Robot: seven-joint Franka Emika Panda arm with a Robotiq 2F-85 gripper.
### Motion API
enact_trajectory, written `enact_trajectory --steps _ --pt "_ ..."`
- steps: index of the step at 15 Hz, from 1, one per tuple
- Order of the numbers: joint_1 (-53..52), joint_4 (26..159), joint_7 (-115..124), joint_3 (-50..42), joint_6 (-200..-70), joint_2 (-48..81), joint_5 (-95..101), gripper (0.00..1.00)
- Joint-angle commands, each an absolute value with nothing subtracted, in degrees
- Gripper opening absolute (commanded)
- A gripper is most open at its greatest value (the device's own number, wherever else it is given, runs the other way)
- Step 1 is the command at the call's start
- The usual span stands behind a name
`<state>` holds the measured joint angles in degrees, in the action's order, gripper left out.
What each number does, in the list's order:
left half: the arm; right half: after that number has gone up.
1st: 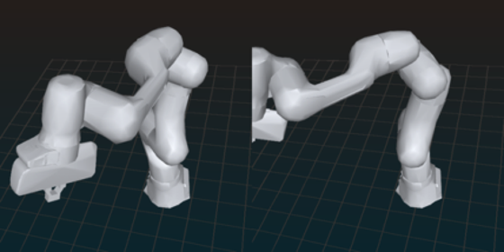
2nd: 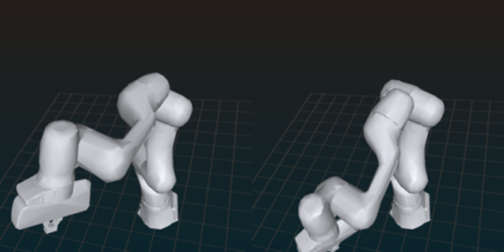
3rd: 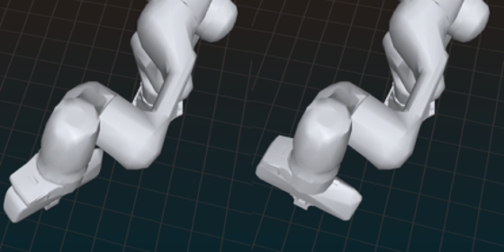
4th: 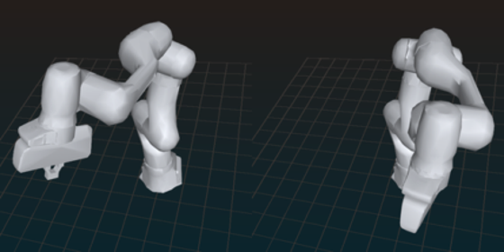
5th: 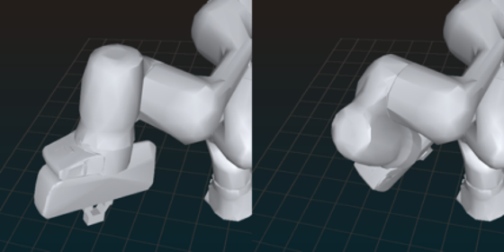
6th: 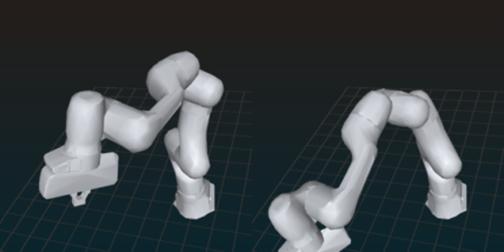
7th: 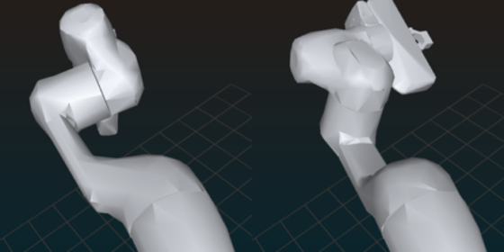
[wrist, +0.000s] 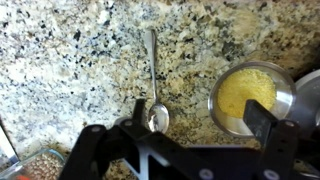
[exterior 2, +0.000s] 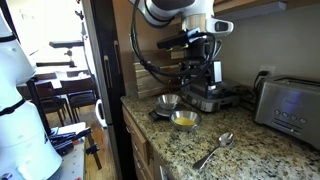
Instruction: Pick up the spoon from the countertop, scoop some powder from the bowl and put the scooped powder in the other bowl
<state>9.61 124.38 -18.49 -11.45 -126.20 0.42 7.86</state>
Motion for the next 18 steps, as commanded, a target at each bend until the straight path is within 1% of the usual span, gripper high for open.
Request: enact_trajectory --steps 1,2,5,9,14,18 --pt "11.10 122.86 -22.58 -11.92 -130.69 4.54 8.37 1.00" --pt "10.69 123.93 -20.43 -11.34 -128.83 2.75 7.90 1.00" --pt "11.20 122.73 -21.44 -11.32 -129.82 5.16 7.94 1.00" --pt "11.20 122.34 -21.50 -11.31 -129.82 5.28 7.94 1.00" --pt "13.02 121.13 -24.24 -12.11 -131.88 10.30 7.28 1.00" --pt "15.32 119.66 -27.64 -11.69 -136.90 15.98 7.15 1.00"
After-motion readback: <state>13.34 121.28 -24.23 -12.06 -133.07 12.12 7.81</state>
